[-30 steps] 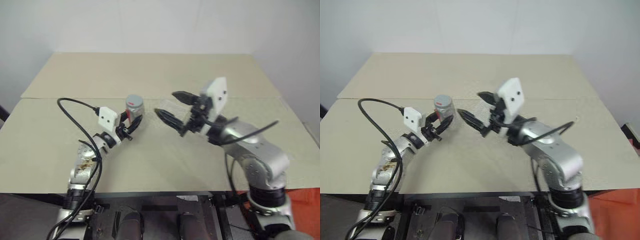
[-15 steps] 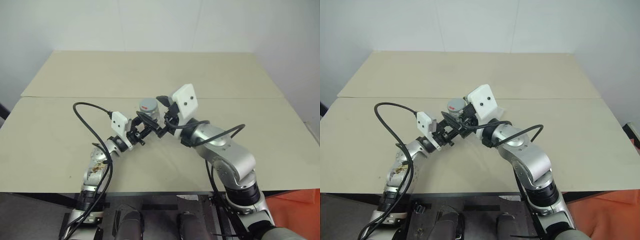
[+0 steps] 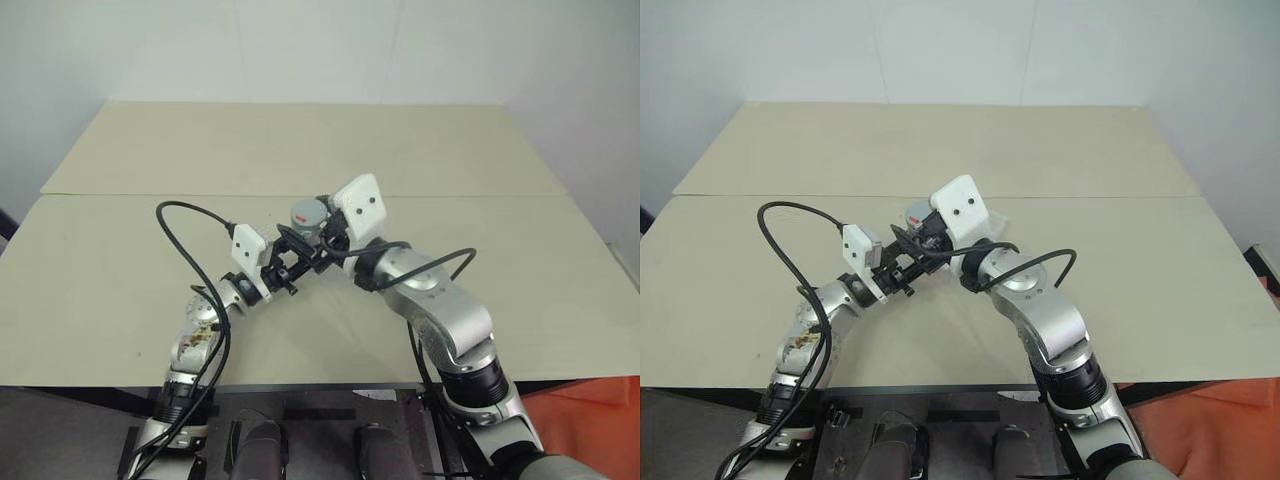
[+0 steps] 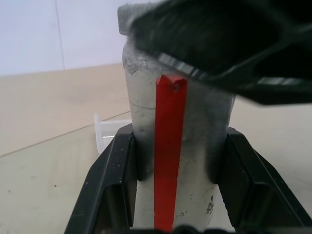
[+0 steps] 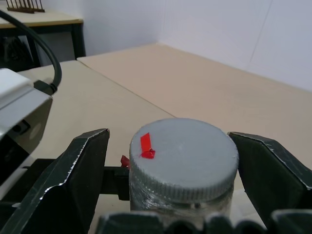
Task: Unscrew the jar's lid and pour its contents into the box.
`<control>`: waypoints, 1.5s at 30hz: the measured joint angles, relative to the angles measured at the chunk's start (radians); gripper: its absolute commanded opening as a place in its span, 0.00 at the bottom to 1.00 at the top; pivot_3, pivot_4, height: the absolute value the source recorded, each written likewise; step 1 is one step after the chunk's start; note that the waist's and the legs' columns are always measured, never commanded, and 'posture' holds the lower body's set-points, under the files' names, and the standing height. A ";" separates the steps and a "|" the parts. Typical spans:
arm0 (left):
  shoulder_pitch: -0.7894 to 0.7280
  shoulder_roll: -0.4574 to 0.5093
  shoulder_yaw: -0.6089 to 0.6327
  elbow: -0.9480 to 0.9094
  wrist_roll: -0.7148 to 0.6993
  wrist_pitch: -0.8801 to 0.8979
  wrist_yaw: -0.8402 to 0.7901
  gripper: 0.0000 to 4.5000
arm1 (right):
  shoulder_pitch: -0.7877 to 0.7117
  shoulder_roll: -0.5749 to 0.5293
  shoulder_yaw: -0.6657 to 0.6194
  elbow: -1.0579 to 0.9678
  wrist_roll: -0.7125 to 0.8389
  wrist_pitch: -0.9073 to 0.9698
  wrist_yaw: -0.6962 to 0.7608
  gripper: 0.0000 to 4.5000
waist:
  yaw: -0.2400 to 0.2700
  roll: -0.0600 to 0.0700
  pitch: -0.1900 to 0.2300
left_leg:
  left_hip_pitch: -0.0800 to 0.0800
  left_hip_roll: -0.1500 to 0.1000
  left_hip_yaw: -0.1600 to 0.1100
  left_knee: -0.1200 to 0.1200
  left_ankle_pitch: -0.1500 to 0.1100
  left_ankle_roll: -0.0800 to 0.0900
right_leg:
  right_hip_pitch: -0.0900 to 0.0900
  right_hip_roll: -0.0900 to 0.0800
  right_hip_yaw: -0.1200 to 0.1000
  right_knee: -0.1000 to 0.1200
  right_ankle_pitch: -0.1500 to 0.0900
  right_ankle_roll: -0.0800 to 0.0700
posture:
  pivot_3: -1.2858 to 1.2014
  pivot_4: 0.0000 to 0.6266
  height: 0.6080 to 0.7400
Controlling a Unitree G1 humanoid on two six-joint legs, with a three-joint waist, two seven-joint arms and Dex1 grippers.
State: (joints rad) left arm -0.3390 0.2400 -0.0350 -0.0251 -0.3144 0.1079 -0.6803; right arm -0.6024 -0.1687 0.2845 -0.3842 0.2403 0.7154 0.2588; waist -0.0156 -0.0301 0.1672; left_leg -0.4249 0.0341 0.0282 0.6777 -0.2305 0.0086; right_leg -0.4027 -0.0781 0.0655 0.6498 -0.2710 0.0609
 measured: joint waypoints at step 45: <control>0.046 0.211 0.001 -0.176 -0.172 0.118 -0.244 0.43 | -0.092 -0.177 -0.123 0.184 0.243 -0.170 0.671 0.63 | -0.003 0.000 0.000 | 0.000 0.001 0.000 0.000 0.000 0.000 | 0.001 0.000 0.000 -0.001 0.000 0.000 | 0.52 0.24 1.00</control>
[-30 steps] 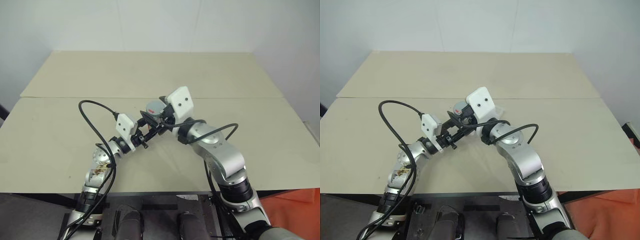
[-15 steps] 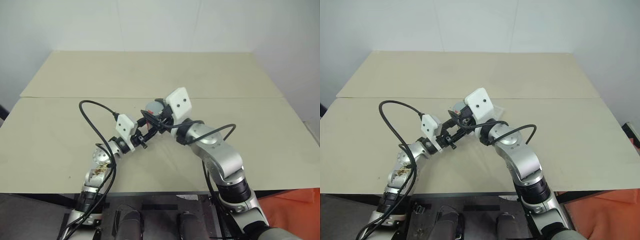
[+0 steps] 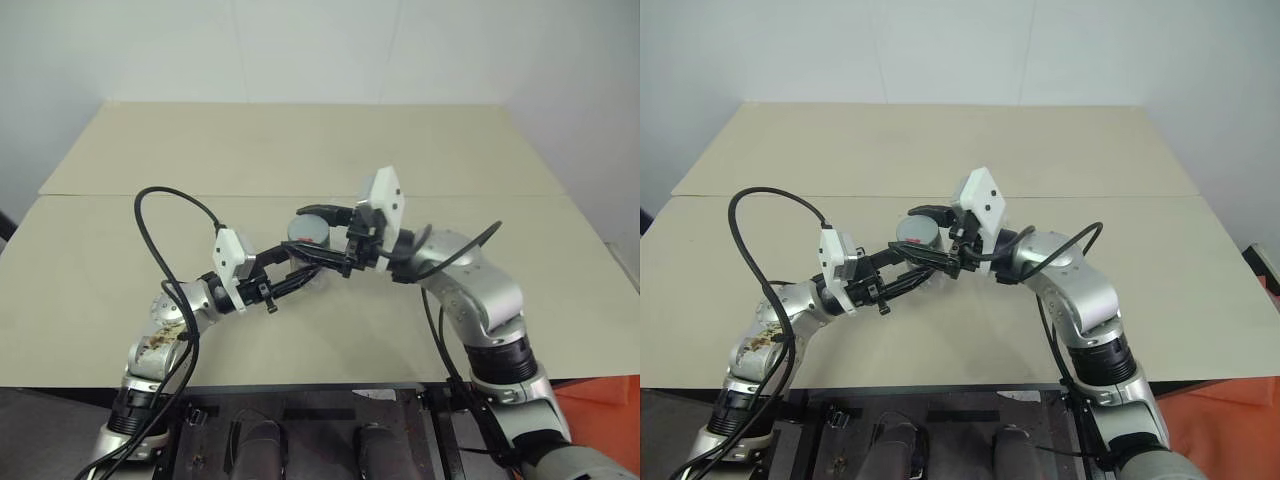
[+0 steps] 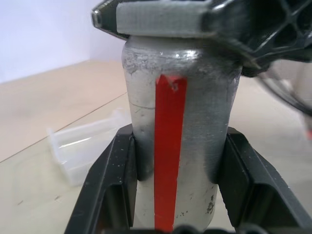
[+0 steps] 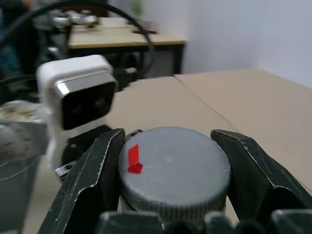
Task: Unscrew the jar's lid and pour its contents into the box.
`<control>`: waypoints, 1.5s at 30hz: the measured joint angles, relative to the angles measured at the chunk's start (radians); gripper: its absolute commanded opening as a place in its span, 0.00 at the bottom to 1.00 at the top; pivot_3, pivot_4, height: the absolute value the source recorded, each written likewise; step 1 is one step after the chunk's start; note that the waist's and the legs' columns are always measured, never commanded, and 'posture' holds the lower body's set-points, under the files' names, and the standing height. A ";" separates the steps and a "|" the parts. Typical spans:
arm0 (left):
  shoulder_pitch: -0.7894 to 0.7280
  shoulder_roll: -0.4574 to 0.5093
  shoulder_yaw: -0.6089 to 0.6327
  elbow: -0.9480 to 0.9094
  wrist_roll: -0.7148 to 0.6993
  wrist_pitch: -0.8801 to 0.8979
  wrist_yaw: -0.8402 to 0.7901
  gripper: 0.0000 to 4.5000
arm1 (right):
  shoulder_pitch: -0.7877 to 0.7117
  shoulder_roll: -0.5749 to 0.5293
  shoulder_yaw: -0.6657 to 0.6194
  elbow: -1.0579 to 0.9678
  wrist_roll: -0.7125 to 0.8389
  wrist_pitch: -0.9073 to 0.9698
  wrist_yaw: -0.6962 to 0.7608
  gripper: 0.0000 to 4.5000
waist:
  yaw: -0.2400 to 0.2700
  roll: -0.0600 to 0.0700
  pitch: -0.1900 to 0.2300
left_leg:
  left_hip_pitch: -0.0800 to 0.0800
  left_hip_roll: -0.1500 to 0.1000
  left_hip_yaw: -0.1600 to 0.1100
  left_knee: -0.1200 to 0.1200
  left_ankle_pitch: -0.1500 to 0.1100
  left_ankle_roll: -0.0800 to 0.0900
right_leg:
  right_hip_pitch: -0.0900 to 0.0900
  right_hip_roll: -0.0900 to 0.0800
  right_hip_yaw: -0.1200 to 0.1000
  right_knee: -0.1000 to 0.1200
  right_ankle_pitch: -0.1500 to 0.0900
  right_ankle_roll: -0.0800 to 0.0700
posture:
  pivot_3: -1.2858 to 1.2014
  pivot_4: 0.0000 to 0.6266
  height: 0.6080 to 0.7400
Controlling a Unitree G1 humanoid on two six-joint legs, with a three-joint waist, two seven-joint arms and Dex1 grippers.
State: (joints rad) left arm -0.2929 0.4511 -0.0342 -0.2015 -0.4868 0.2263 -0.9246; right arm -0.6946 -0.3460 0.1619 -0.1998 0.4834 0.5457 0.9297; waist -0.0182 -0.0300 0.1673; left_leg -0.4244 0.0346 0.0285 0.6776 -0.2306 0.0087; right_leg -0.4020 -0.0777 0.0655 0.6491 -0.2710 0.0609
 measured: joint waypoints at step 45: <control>-0.057 0.038 0.101 0.210 0.038 -0.035 0.014 0.43 | 0.051 -0.114 -0.203 -0.075 0.014 -0.051 -0.090 0.99 | 0.001 0.000 0.000 | 0.000 0.000 0.001 0.000 0.000 0.000 | -0.001 0.000 0.000 0.001 0.000 0.000 | 0.52 0.24 1.00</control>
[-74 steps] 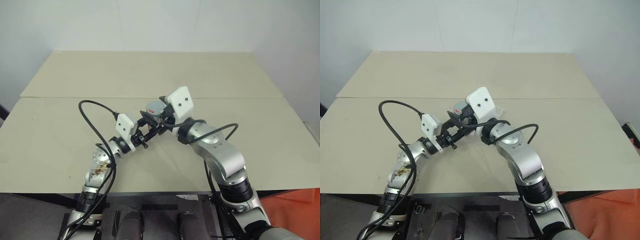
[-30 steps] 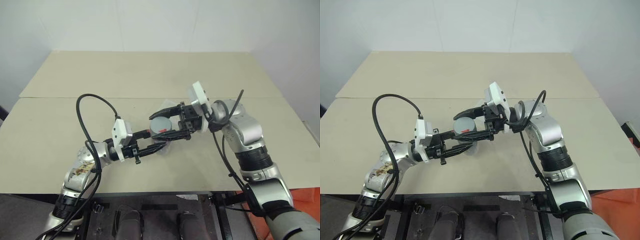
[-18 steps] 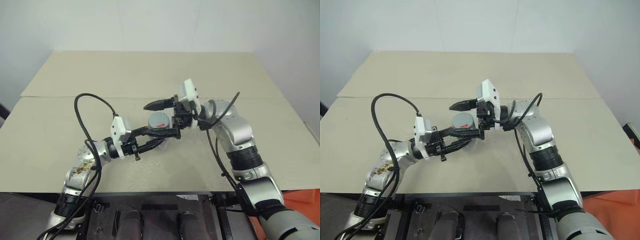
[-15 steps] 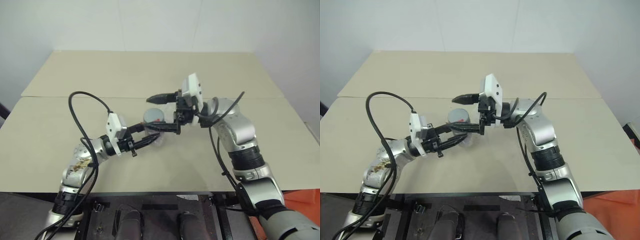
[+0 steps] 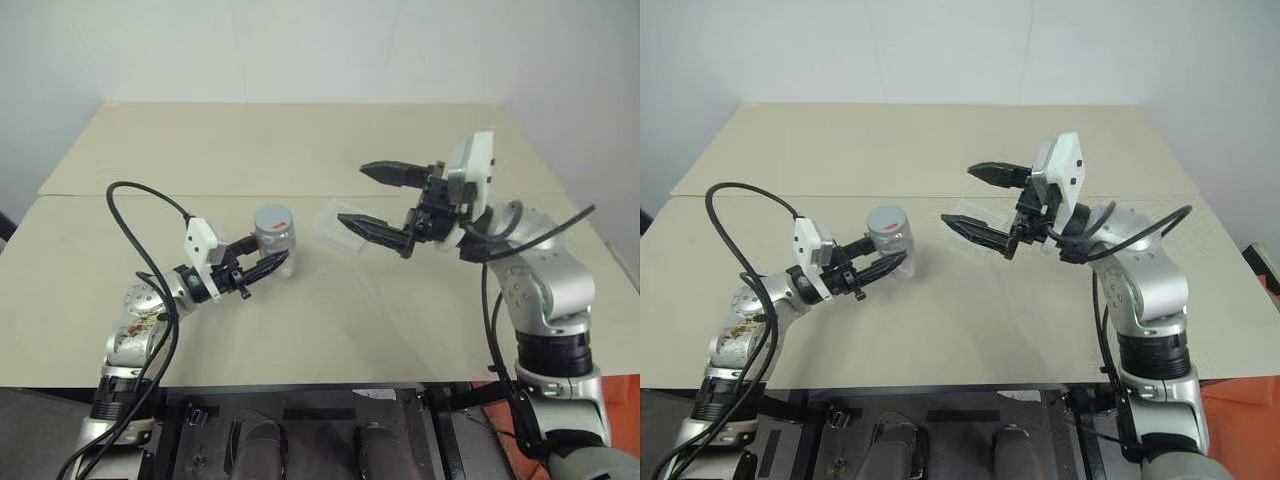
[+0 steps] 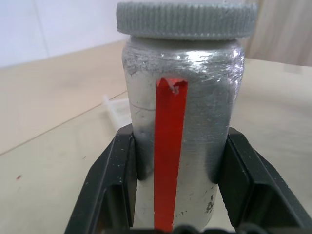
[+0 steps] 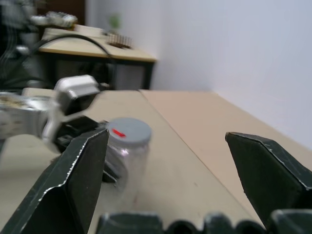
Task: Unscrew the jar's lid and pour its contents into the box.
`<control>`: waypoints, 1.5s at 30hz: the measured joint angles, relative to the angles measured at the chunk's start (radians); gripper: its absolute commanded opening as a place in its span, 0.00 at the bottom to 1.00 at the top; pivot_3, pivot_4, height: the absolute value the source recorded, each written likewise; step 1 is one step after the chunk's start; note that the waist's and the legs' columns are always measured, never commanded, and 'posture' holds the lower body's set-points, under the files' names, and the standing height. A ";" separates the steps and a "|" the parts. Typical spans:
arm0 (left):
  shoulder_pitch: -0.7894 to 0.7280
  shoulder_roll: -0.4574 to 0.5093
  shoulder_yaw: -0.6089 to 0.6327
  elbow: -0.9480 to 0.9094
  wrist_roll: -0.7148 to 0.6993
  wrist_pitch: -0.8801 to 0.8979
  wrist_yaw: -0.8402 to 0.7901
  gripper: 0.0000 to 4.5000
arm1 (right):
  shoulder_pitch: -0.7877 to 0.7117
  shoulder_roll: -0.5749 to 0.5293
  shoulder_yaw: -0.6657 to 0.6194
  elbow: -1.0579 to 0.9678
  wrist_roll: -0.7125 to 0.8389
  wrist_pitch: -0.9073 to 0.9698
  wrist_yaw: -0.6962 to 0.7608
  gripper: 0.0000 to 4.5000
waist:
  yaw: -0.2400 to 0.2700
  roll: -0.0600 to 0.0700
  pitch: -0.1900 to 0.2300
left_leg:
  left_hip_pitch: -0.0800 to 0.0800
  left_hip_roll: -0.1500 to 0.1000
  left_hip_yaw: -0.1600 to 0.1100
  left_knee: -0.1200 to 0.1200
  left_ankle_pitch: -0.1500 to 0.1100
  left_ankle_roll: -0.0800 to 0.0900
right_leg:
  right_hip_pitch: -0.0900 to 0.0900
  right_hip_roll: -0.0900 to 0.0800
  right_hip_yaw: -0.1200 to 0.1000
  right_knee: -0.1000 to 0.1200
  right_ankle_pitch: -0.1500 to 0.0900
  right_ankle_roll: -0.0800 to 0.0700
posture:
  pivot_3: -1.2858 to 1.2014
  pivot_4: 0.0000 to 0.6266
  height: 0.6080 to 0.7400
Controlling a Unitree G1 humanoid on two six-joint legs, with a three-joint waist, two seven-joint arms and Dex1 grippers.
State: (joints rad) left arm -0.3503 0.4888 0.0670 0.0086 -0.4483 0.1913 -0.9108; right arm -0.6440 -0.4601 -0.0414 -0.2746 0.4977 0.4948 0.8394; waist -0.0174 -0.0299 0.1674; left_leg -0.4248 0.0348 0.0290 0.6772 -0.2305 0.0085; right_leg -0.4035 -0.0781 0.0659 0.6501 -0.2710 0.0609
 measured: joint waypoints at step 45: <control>-0.108 -0.176 -0.108 0.123 0.170 -0.134 0.105 0.43 | 0.084 0.389 0.346 -0.103 -0.419 0.165 -0.671 0.99 | 0.000 0.000 0.000 | -0.001 0.000 0.000 0.000 0.000 0.000 | -0.001 0.000 0.000 0.000 0.000 0.000 | 0.52 0.24 1.00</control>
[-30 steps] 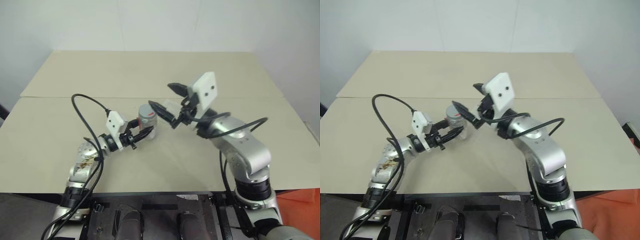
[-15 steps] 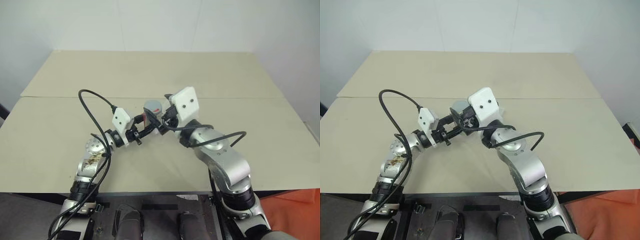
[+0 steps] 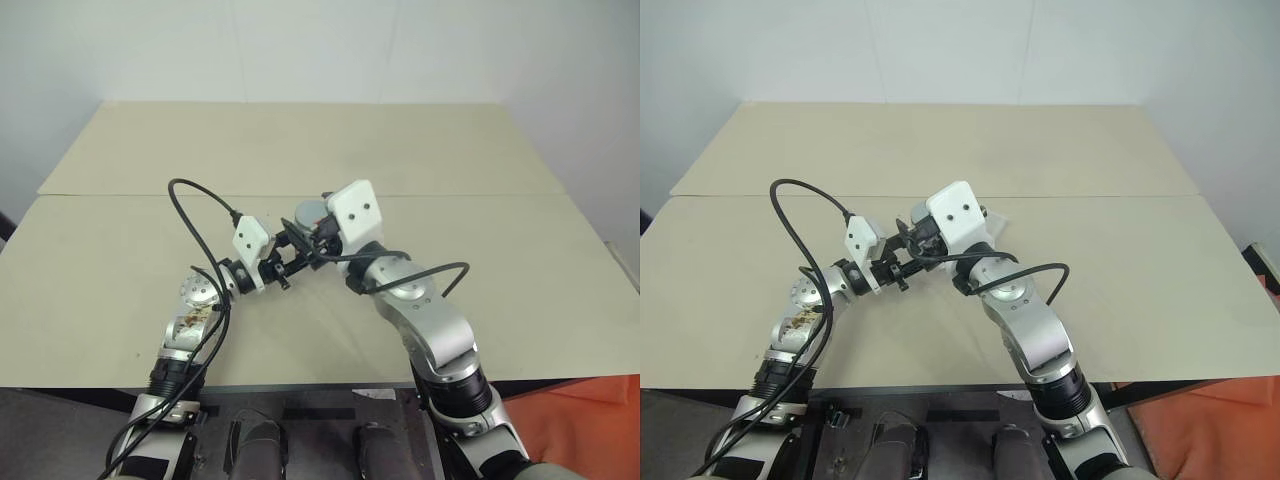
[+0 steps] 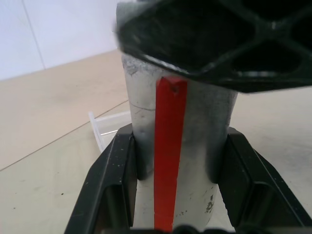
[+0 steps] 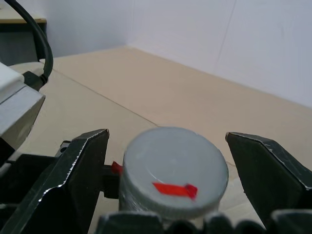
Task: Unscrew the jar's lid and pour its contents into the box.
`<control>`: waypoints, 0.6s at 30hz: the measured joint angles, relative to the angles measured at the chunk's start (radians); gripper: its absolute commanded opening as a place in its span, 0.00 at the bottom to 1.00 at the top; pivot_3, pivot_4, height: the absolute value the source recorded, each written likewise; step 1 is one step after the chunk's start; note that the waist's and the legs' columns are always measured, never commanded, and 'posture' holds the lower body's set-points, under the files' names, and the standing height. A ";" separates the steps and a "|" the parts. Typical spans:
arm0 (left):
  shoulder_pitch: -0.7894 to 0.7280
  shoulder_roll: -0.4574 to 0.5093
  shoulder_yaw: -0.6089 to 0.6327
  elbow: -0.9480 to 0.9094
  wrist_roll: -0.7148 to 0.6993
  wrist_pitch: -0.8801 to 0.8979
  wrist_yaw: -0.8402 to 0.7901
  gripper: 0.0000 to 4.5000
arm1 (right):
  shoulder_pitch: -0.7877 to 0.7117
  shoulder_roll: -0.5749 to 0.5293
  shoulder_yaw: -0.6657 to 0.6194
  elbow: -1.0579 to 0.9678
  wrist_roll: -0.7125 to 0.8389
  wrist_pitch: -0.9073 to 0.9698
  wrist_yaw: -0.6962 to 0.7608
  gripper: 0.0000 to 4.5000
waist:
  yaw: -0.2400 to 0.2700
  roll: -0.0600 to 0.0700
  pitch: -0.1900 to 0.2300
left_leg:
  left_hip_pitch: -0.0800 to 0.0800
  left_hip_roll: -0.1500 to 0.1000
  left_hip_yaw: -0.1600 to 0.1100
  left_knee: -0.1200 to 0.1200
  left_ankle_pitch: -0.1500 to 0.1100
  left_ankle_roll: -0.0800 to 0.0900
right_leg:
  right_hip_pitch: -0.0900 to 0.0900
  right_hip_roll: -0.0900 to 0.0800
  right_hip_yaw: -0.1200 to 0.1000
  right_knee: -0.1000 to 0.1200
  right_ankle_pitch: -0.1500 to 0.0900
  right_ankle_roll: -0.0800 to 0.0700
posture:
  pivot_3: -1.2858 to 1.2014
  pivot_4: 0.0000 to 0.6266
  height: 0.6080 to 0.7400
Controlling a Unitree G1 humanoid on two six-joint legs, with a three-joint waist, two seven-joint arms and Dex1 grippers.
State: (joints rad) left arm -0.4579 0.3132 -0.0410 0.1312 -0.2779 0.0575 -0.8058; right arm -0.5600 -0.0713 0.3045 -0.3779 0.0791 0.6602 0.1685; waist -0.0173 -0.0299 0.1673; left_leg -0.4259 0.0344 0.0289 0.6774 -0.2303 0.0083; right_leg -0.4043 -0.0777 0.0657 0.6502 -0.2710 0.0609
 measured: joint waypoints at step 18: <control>-0.003 -0.006 0.000 0.001 0.001 -0.008 0.006 0.43 | -0.012 0.021 -0.022 0.025 -0.017 -0.010 0.020 0.62 | 0.000 0.000 0.000 | 0.000 0.000 0.000 0.000 0.000 0.000 | 0.000 0.000 0.000 0.000 0.000 0.000 | 0.52 0.24 1.00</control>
State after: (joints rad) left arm -0.4606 0.3076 -0.0406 0.1320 -0.2765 0.0497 -0.8002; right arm -0.5718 -0.0506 0.2823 -0.3525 0.0620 0.6498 0.1881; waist -0.0175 -0.0299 0.1673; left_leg -0.4259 0.0344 0.0288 0.6774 -0.2303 0.0083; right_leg -0.4043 -0.0777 0.0657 0.6503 -0.2710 0.0609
